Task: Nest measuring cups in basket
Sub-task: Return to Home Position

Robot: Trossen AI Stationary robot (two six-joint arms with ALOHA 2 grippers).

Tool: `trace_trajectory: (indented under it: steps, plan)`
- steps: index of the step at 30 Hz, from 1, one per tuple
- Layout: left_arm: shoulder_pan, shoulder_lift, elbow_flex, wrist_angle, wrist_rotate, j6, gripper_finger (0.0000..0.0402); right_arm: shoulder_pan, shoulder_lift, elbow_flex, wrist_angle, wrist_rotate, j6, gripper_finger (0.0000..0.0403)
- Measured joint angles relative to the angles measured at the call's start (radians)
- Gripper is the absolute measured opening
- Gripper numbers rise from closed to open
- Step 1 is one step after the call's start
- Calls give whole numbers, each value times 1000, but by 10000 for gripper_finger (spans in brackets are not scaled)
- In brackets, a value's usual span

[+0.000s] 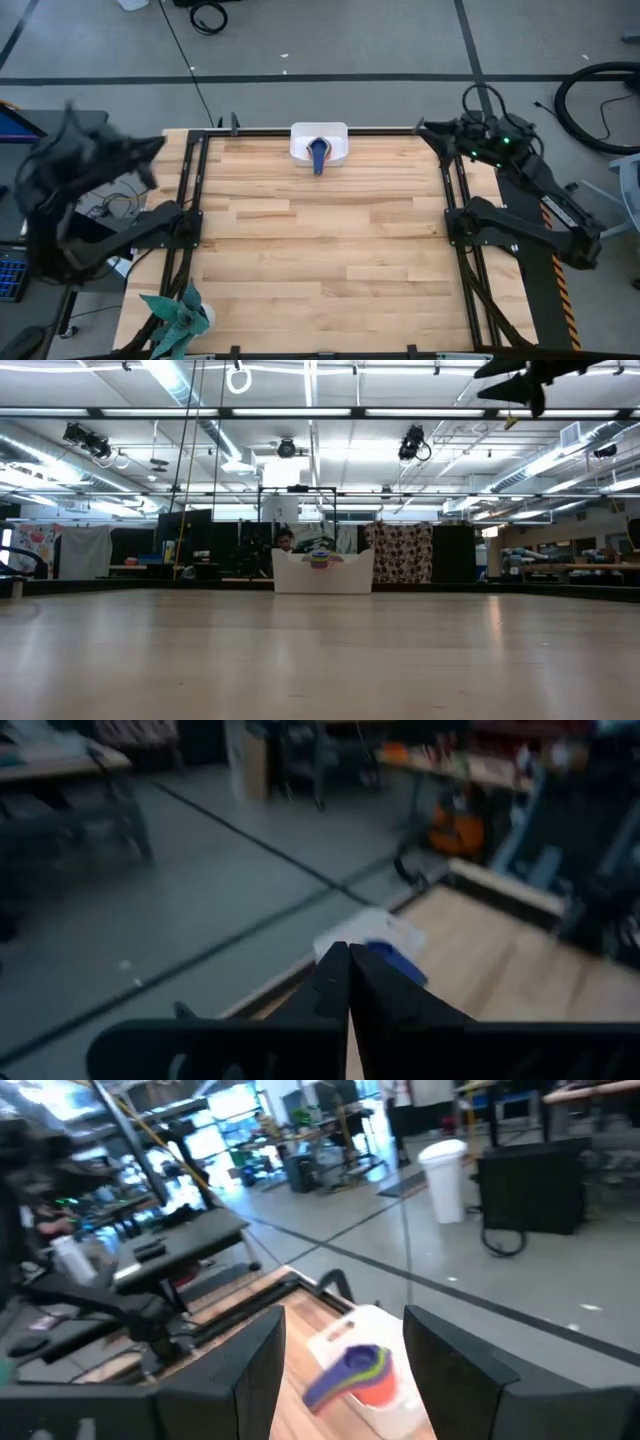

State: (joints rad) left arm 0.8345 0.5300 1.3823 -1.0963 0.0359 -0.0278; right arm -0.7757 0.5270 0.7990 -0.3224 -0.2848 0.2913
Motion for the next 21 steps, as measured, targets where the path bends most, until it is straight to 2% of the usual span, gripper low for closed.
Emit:
trace_trajectory:
  steps: [10,15,21]
  plan:
    - [0,-296,-1,-142,-150,-67,9,0,-143,0,-273,144,-24,209]
    - [0,-399,-2,-187,-163,-100,9,0,-193,0,-374,154,-37,209]
    - [0,-495,-2,-229,-167,-119,9,0,-285,0,-460,230,-35,209]
